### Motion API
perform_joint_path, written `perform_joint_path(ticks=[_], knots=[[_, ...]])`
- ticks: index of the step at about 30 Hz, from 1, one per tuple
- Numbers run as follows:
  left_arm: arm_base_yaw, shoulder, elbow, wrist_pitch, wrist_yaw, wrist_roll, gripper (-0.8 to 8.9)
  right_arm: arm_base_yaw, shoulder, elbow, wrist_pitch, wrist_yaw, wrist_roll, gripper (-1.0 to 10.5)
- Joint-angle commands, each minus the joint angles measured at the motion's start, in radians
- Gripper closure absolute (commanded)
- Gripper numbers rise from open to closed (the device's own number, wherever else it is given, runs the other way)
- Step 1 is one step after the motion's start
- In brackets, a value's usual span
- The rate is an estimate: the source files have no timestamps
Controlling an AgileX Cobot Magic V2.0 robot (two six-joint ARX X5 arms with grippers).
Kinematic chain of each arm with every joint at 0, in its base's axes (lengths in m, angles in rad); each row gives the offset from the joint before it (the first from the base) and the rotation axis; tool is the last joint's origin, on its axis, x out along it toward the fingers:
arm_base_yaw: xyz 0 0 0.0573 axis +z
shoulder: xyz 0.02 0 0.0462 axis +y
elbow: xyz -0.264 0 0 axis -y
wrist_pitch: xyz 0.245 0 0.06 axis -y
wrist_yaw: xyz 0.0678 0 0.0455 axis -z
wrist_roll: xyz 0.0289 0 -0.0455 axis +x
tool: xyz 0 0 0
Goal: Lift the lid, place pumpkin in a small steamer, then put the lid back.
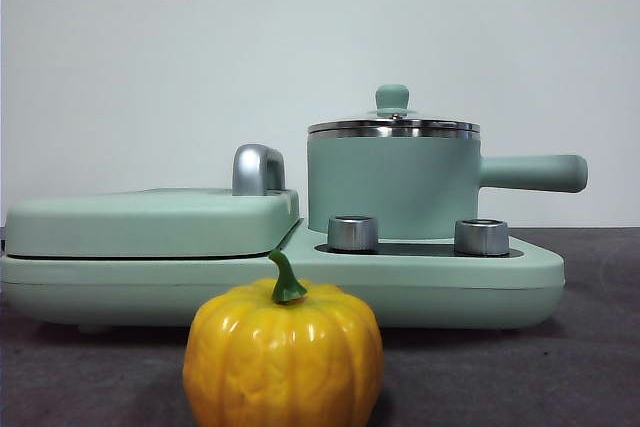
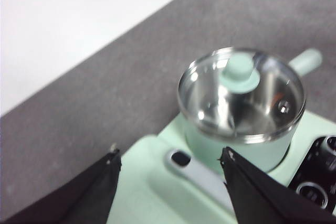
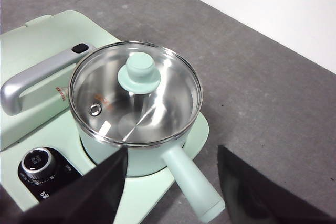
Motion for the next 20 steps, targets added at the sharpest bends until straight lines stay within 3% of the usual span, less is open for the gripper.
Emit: perform_joint_path(ticks=[1,10,17,20], knots=[[-0.024,0.030,0.025,0.039,0.005,-0.014,5.01,0.005,0.008,0.016,0.012,-0.002,0.001,6.7],[-0.152,0.179,0.025,0.227,0.005,-0.058,5.02,0.005,0.008,0.016,0.016,-0.003,0.005,6.7],[-0.217,0.372,0.027,0.612,-0.011,-0.294,5.02,0.005,0.008,0.016,0.016,0.010,0.013,6.7],[-0.229,0.445,0.050,0.676,-0.011,-0.357,5.02,0.005,0.009,0.016,0.016,0.010,0.018,6.7]])
